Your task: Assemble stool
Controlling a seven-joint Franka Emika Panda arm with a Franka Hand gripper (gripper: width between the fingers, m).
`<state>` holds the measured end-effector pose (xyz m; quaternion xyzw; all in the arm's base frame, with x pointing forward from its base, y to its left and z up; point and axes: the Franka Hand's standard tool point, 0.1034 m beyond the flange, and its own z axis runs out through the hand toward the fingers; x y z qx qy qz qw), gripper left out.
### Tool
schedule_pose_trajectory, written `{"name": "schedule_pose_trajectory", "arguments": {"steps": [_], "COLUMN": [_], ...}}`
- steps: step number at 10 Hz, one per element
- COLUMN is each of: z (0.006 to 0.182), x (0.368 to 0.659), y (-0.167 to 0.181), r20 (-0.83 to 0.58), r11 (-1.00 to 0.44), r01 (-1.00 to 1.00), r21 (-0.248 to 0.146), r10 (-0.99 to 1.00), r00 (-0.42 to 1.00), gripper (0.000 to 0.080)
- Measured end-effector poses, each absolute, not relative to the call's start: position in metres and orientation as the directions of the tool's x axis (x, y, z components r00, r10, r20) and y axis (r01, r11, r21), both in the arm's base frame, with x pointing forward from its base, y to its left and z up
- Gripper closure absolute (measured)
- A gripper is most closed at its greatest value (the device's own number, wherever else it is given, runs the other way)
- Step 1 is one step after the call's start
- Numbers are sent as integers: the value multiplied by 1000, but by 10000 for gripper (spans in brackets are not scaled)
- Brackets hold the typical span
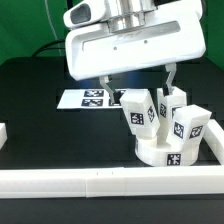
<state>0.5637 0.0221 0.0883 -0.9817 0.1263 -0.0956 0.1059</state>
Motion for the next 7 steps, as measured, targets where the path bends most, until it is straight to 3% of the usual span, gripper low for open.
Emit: {"name": "schedule_pose_trajectory", "arguments": {"steps": [3,6,7], "z": [89,88,87], "x": [563,565,565], "y": [21,21,19], "r20": [19,38,62], "r11": [-942,-951,-965], "r01": [-206,-168,-74], "r21": [-263,-259,-253], "r10": [-219,-184,-92], "r00": [976,982,994], "gripper": [150,150,150]}}
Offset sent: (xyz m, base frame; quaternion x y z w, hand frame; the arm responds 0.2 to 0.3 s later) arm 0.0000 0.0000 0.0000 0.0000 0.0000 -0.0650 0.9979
